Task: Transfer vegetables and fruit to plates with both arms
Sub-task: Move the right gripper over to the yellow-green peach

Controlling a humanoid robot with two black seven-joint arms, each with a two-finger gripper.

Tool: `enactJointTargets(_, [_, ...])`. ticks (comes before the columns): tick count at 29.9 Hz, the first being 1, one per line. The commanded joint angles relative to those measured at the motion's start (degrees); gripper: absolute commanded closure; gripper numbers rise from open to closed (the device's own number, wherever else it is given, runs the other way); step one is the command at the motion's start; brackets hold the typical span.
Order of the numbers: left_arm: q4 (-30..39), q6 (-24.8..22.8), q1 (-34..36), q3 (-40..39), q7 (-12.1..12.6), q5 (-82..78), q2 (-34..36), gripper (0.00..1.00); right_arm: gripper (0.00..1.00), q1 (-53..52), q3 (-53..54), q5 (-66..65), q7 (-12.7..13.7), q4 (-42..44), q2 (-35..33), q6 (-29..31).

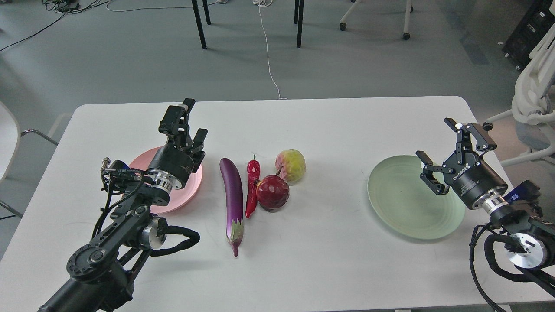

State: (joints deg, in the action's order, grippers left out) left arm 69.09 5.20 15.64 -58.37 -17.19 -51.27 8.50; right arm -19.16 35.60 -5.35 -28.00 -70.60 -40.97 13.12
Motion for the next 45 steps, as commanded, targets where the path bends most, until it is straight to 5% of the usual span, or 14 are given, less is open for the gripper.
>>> enactJointTargets(1, [0.52, 0.16, 0.01, 0.27, 0.14, -0.06, -0.06, 0.02, 0.01, 0.35, 0.09, -0.01, 0.0, -0.07, -0.34, 0.76])
enactJointTargets(10, [1.4, -0.45, 0.18, 0.28, -0.39, 0.12, 0.2, 0.02, 0.01, -3.94, -0.7, -4.91, 0.0, -1.74, -5.16, 1.38])
enactJointTargets(16, [1.93, -0.45, 0.36, 0.28, -0.39, 0.12, 0.55, 0.02, 0.01, -21.76, -11.92, -26.25, 0.0, -2.35, -11.14, 4.1])
enactJointTargets(21, [4.12, -0.36, -0.43, 0.28, -1.26, 0.12, 0.55, 0.02, 0.01, -44.16, -32.83, -42.87, 0.0, -1.56, -9.66, 4.37])
enactJointTargets(29, [5.53, -0.19, -0.78, 0.19, -2.15, 0.12, 0.55, 0.02, 0.02, -69.33, -63.79, -59.49, 0.0, 11.77, 10.8, 3.93])
enactJointTargets(37, [6.06, -0.1, -1.14, 0.1, -2.23, 0.12, 0.55, 0.02, 0.03, -69.61, -70.47, -61.97, 0.0, 24.26, 29.17, 3.31])
enactJointTargets(45, [6.06, -0.1, -1.66, -0.25, -2.15, 0.12, 0.55, 0.02, 0.03, -65.39, -74.62, -61.88, 0.0, 31.74, 38.07, -0.29])
